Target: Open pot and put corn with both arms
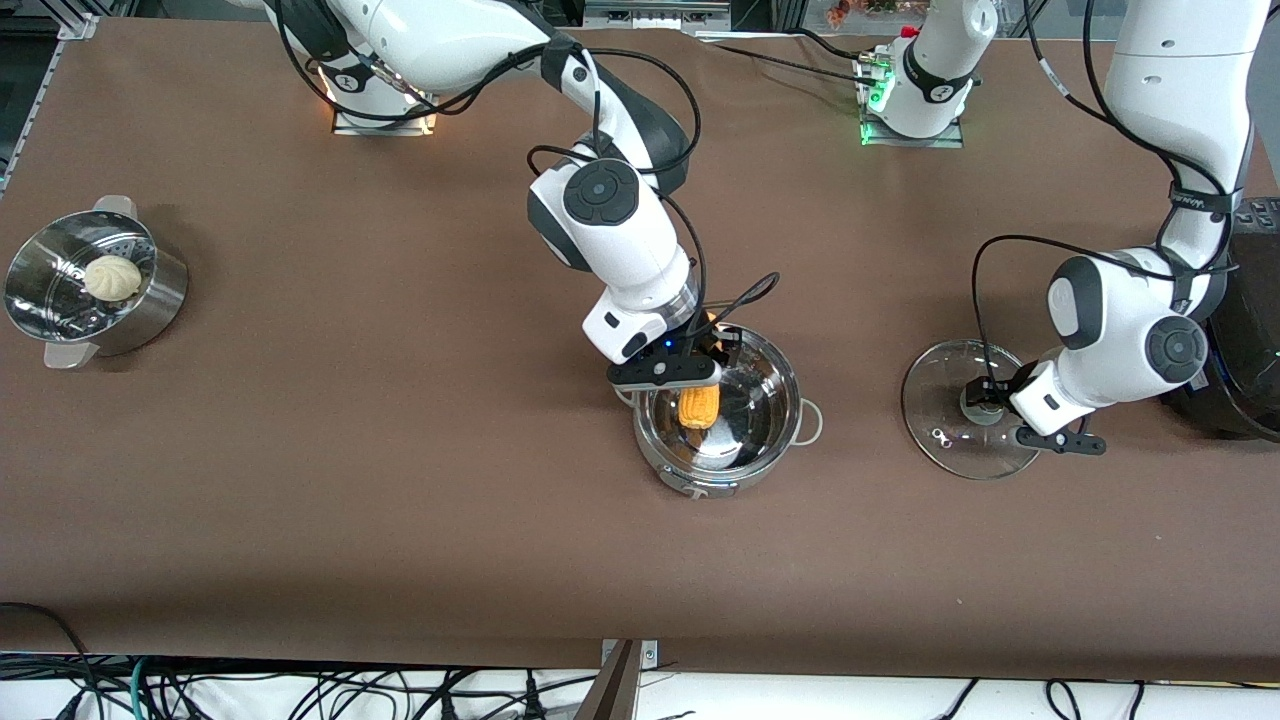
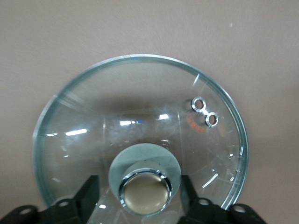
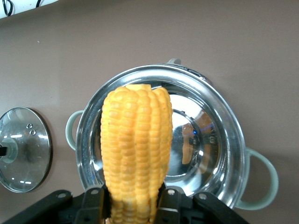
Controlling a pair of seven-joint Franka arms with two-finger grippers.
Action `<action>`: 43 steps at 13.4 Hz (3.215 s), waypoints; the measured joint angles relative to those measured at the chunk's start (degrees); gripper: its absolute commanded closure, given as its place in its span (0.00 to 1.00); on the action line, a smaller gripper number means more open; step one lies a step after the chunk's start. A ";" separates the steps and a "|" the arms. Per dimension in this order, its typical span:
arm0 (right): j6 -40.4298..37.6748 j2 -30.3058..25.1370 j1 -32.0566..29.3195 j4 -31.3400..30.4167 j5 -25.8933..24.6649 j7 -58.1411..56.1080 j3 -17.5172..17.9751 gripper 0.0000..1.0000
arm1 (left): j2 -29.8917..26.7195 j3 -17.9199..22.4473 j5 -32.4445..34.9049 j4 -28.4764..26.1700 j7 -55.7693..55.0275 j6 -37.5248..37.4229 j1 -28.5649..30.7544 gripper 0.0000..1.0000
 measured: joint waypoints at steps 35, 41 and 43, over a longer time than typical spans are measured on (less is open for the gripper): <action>-11.73 -1.44 -4.58 3.56 -0.01 -8.68 -1.32 0.00 | -31.96 -0.04 5.94 13.11 -7.54 -45.00 0.39 0.00; -34.45 -11.68 -18.90 3.40 -0.04 -21.23 -2.06 0.00 | -31.76 -0.03 5.95 13.13 -7.55 -45.01 0.47 0.00; -39.96 -12.99 -24.80 3.32 -0.11 -22.37 -2.28 0.00 | -31.76 -0.02 5.95 13.15 -7.55 -45.01 0.49 0.00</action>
